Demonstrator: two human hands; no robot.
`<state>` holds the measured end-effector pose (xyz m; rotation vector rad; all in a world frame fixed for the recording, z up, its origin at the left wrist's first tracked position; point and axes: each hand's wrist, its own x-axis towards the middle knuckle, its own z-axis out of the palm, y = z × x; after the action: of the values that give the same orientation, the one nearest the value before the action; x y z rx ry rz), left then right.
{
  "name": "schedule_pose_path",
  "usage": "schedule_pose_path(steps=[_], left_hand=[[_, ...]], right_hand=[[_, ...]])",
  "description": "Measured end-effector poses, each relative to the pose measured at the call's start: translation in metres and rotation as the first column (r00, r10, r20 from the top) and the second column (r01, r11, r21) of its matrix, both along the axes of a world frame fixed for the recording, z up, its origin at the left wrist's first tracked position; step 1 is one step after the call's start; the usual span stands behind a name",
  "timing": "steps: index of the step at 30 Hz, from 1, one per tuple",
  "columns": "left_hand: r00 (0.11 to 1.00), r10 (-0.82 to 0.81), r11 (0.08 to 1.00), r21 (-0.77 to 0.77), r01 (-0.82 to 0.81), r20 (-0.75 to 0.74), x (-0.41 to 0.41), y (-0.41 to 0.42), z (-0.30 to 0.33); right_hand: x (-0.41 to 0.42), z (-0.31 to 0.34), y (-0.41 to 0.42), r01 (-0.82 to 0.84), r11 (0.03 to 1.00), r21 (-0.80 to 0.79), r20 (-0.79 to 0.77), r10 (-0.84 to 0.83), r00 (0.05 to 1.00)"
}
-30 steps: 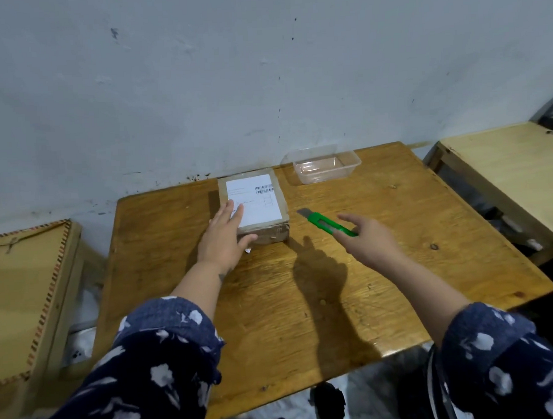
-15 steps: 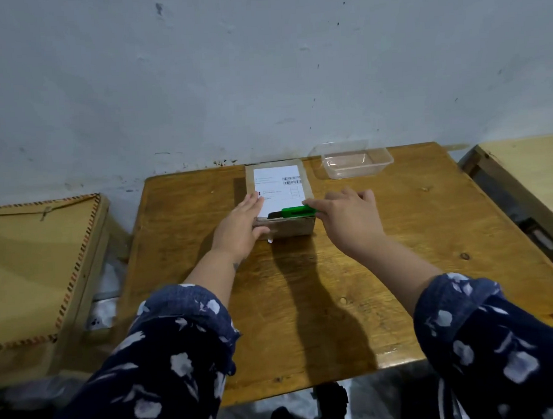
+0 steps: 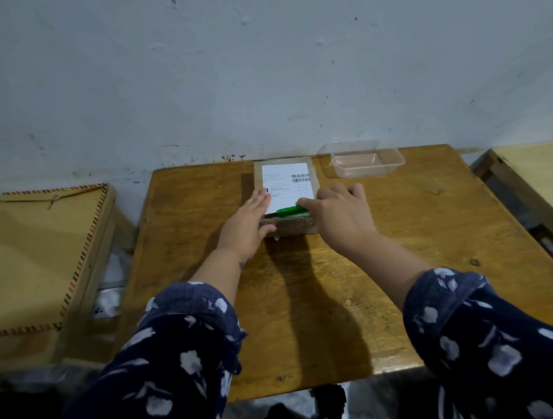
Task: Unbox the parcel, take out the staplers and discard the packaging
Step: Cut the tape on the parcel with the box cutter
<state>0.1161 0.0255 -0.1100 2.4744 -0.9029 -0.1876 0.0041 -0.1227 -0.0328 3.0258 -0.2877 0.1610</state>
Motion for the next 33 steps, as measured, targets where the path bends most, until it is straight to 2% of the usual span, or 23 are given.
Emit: schedule_pose_path(steps=[8, 21, 28, 33], left_hand=[[1.0, -0.011, 0.999, 0.048, 0.011, 0.0, -0.002, -0.002, 0.004], [1.0, -0.016, 0.993, 0.117, 0.013, 0.022, -0.005, -0.004, 0.005], [0.997, -0.026, 0.983, 0.184, 0.012, 0.072, -0.007, -0.006, 0.006], [0.994, -0.041, 0.968, 0.25, 0.014, 0.103, -0.007, -0.007, 0.005]], right_hand=[[-0.003, 0.005, -0.006, -0.085, 0.993, -0.088, -0.005, 0.085, 0.996], [-0.01, 0.006, -0.026, -0.04, 0.998, -0.045, -0.057, 0.038, 0.998], [-0.009, 0.007, -0.03, -0.099, 0.992, -0.073, -0.038, 0.096, 0.995], [-0.016, 0.004, -0.05, -0.044, 0.996, -0.078, -0.062, 0.039, 0.997]])
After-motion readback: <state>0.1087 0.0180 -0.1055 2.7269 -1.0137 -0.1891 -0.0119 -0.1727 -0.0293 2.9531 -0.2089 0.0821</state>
